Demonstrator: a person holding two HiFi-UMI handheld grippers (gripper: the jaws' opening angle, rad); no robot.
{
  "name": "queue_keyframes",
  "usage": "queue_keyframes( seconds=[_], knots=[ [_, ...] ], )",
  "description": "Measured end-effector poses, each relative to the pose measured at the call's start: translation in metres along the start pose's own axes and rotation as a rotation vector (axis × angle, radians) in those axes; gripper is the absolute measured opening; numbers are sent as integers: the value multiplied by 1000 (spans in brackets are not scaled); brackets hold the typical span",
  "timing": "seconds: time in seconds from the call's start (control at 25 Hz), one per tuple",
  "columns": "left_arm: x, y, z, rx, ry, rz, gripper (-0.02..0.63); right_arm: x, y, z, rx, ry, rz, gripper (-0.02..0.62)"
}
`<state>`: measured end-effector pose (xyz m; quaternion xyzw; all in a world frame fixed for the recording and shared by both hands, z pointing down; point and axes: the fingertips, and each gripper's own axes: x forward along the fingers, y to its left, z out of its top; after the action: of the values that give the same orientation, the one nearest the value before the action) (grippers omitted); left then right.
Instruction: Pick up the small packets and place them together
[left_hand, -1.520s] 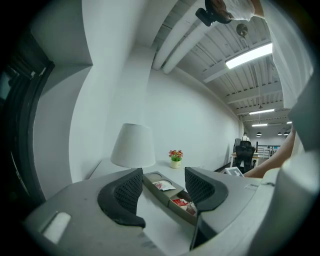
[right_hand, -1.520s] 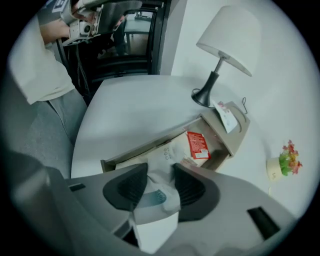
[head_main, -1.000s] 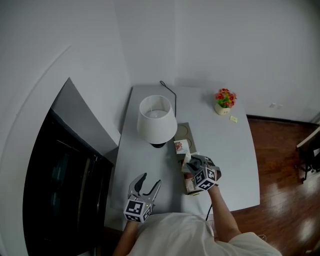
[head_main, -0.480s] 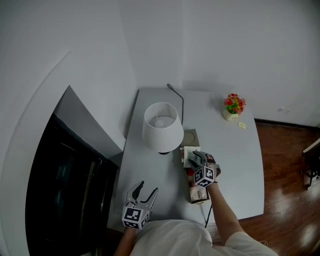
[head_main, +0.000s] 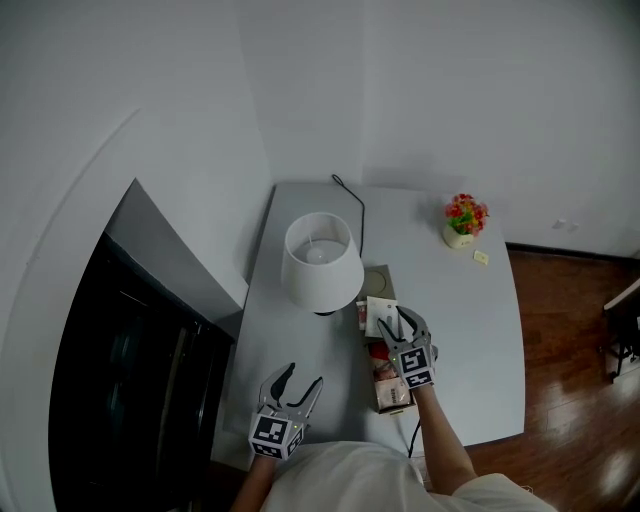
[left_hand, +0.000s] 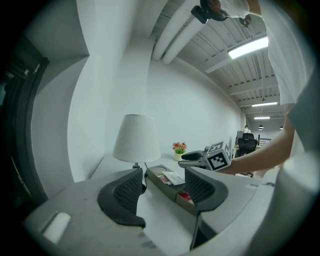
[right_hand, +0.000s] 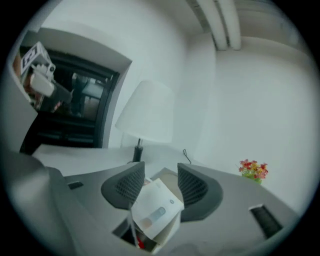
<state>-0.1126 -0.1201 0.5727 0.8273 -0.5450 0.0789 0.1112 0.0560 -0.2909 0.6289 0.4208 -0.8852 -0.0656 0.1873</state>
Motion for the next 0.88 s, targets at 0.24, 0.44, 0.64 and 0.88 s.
queue_keyframes(
  seconds=[0.24,0.44,0.64,0.88],
  knots=[
    [8,-12,14,-15,-63,-51,259,-68,25,53,228,-192,68,222],
    [7,-25,24,-5,-118,-71,259,-118,59,62,200,-230,102,224],
    [1,-36,37,-36,-196,-91,267,-146,63,53,308,-254,48,324],
    [-4,-50,33,-27,-194,-117,273,-160,64,44,345,-245,11,322]
  ],
)
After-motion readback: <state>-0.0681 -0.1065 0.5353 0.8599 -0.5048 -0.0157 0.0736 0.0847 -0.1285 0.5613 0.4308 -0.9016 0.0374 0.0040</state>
